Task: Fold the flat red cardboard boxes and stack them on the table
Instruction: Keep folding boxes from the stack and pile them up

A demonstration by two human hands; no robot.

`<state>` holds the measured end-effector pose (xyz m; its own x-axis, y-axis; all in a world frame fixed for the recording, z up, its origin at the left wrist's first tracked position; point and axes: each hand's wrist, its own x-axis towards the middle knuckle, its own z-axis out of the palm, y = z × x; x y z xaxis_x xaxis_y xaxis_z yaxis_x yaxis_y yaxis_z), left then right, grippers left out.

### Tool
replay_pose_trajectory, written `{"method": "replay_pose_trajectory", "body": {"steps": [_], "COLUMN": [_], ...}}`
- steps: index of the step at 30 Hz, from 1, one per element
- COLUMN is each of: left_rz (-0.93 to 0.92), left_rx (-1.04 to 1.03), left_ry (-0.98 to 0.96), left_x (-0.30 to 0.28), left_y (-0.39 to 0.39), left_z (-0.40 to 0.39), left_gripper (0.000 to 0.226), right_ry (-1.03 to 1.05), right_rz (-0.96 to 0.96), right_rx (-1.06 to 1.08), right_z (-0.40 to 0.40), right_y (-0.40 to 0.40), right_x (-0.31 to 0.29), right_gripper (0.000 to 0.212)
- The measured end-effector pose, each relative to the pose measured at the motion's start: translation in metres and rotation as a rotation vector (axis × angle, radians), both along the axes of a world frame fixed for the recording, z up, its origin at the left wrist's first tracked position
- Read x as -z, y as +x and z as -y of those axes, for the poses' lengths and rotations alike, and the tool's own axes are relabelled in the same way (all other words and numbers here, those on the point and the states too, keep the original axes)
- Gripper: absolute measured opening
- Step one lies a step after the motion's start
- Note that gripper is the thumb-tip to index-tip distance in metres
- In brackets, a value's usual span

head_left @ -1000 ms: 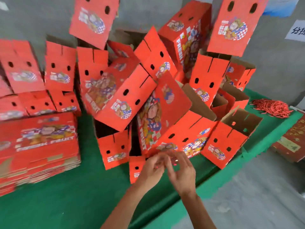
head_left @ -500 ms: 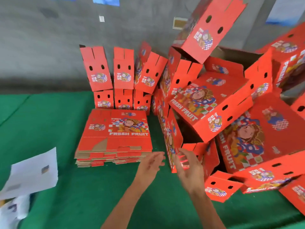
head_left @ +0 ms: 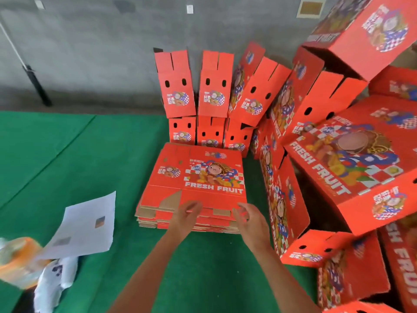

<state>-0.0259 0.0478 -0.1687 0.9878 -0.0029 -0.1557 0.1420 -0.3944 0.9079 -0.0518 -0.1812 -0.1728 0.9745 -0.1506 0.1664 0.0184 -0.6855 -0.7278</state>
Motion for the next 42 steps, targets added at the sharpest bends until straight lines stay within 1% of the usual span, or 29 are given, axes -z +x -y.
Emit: {"method": "replay_pose_trajectory", "body": {"steps": [2,3,4,6,7,8,10,13,16,20,24,27,29,31,32,34,36,38,40,42], "left_rz": [-0.029,-0.026,-0.011,-0.019,-0.046,-0.069,-0.099,-0.137,-0.144,-0.106,-0.047,-0.048,-0.061,-0.067,-0.041,0.067,0.186,0.307,0.425,0.506], "left_rx": [-0.04,-0.07,-0.114,-0.211,-0.275,-0.333,-0.398,-0.399,-0.374,-0.32,-0.27,-0.231,-0.235,-0.251,-0.271,-0.322,-0.366,-0.389,-0.37,-0.308], "left_ry": [0.049,0.118,0.235,0.514,0.591,0.625,0.648,0.645,0.66,0.764,0.782,0.789,0.766,0.698,0.632,0.477,0.332,0.186,0.086,-0.09], "left_x": [0.009,0.012,0.016,0.025,0.029,0.033,0.039,0.039,0.038,0.038,0.032,0.025,0.018,0.009,0.003,-0.013,-0.035,-0.065,-0.1,-0.136], "left_y": [0.022,0.031,0.041,0.055,0.059,0.063,0.068,0.071,0.071,0.053,0.024,-0.006,-0.026,-0.046,-0.054,-0.067,-0.072,-0.07,-0.066,-0.061], "left_z": [-0.008,-0.012,-0.018,-0.033,-0.041,-0.05,-0.064,-0.079,-0.086,-0.091,-0.094,-0.1,-0.108,-0.117,-0.12,-0.129,-0.138,-0.146,-0.146,-0.133], "left_gripper": [0.031,0.029,0.034,0.054,0.063,0.07,0.08,0.089,0.086,0.079,0.073,0.075,0.078,0.075,0.071,0.059,0.056,0.059,0.068,0.082], "right_ry": [-0.072,-0.12,-0.166,-0.22,-0.224,-0.215,-0.188,-0.202,-0.199,-0.198,-0.218,-0.202,-0.229,-0.307,-0.334,-0.366,-0.452,-0.594,-0.7,-0.719], "right_rz": [-0.063,-0.118,-0.189,-0.339,-0.402,-0.444,-0.453,-0.412,-0.403,-0.411,-0.428,-0.44,-0.446,-0.488,-0.502,-0.527,-0.575,-0.628,-0.66,-0.649], "right_rx": [-0.044,-0.056,-0.051,-0.001,0.017,0.016,-0.005,0.011,0.024,0.028,0.068,0.119,0.128,0.148,0.164,0.19,0.149,0.018,-0.119,-0.178], "right_z": [-0.001,-0.002,-0.002,-0.001,0.0,0.0,0.001,0.002,0.003,0.006,0.001,-0.01,-0.018,-0.028,-0.032,-0.042,-0.052,-0.064,-0.079,-0.096], "right_y": [0.022,0.032,0.042,0.06,0.067,0.071,0.077,0.076,0.074,0.059,0.031,0.005,-0.015,-0.039,-0.051,-0.074,-0.094,-0.111,-0.123,-0.129], "right_x": [0.011,0.017,0.022,0.033,0.039,0.044,0.054,0.059,0.058,0.056,0.052,0.044,0.037,0.03,0.026,0.015,0.0,-0.02,-0.046,-0.078], "right_gripper": [0.043,0.049,0.056,0.071,0.077,0.078,0.075,0.073,0.066,0.052,0.051,0.055,0.07,0.087,0.092,0.091,0.08,0.063,0.045,0.028]}}
